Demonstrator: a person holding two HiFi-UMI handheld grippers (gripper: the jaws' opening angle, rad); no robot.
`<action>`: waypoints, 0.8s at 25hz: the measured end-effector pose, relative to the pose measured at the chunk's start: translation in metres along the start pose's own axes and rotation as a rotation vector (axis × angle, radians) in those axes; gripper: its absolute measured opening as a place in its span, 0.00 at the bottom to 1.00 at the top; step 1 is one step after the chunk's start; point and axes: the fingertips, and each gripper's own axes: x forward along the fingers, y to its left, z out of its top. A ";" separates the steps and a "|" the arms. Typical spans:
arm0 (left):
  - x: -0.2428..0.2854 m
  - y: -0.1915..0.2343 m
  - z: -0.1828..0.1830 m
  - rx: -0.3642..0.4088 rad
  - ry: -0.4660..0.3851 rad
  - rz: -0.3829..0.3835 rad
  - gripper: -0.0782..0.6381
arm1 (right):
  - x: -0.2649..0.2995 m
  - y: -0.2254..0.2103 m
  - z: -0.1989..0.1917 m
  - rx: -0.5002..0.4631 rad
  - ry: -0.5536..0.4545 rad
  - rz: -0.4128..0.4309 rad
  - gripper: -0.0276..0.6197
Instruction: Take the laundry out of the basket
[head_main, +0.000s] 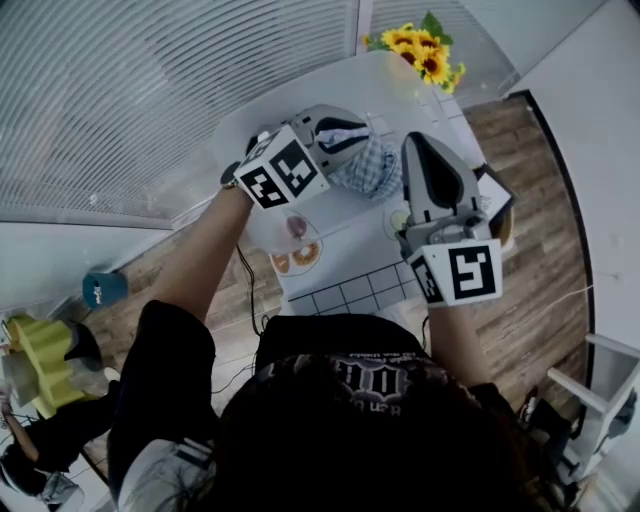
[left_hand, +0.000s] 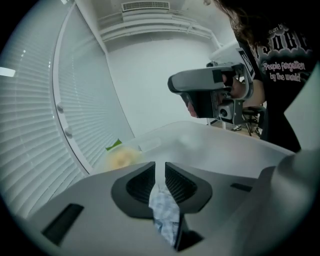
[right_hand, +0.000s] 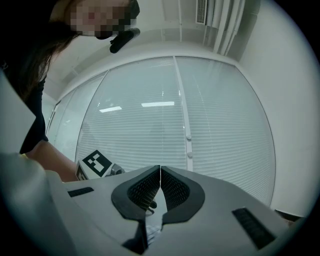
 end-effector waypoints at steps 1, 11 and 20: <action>0.005 -0.005 -0.006 0.012 0.017 -0.022 0.20 | 0.000 0.000 -0.001 0.002 0.001 0.002 0.09; 0.038 -0.033 -0.055 0.087 0.241 -0.202 0.55 | 0.004 -0.004 -0.009 0.026 0.011 0.011 0.09; 0.066 -0.048 -0.096 0.101 0.380 -0.289 0.78 | 0.006 -0.004 -0.012 0.035 0.013 0.008 0.09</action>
